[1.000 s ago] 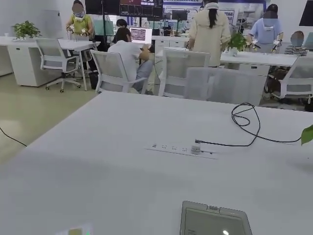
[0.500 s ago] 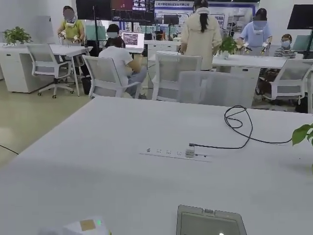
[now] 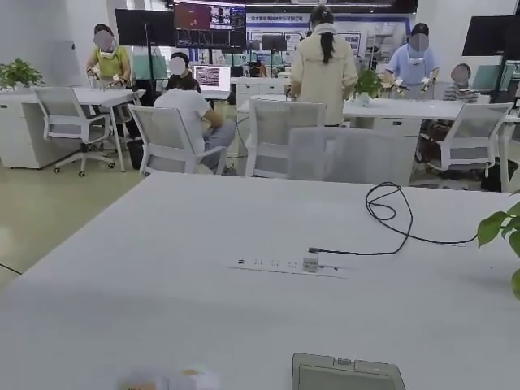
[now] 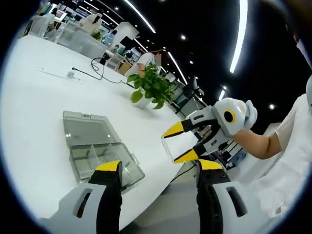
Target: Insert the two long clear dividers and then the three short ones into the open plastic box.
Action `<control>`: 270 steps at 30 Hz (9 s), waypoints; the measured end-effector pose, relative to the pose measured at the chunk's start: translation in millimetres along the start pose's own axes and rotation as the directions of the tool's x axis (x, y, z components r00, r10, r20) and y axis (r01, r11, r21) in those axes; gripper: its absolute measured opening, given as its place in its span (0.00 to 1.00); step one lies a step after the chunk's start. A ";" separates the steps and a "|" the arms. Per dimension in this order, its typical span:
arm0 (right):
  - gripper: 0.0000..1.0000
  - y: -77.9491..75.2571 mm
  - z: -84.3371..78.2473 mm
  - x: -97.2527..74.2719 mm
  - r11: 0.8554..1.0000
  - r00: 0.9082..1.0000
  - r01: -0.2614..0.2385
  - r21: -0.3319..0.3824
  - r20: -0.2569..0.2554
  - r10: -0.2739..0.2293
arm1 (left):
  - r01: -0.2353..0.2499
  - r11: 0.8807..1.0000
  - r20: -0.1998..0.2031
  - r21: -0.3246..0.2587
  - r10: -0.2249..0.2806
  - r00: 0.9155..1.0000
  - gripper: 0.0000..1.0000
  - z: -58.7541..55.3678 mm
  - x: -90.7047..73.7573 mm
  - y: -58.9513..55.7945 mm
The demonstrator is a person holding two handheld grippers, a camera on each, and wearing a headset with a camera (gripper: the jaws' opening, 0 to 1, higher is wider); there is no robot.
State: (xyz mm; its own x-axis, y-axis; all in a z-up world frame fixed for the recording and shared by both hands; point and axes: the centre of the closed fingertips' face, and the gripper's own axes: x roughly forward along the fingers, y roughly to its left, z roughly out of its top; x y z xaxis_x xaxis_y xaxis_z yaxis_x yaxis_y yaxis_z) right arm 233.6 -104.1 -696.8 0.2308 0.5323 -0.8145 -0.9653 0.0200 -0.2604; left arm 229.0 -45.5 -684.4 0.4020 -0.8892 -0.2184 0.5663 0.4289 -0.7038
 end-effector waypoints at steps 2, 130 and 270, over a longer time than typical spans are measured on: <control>0.33 2.0 7.6 1.1 1.000 1.000 0.000 -0.019 0.002 0.000 | 0.013 0.999 0.004 -0.030 -0.013 1.000 0.55 0.6 4.2 -3.0; 0.03 24.1 36.0 -27.2 0.892 0.878 -0.432 0.136 0.289 0.382 | 0.132 0.841 -0.131 0.525 -0.073 0.989 0.22 -27.5 -6.5 -21.9; 0.32 -18.0 -53.4 49.2 0.959 0.986 -0.143 0.245 0.123 0.115 | -0.013 0.859 -0.125 0.511 0.090 0.988 0.96 -42.3 -58.6 43.7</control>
State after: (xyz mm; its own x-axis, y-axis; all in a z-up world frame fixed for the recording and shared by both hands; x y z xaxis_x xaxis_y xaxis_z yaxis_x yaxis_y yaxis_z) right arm 268.9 -123.4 -759.8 0.1010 0.6312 -0.7690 -0.9886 0.1507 -0.0061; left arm 199.7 18.6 -730.9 0.3580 -0.8601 -0.3634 0.8493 0.4617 -0.2560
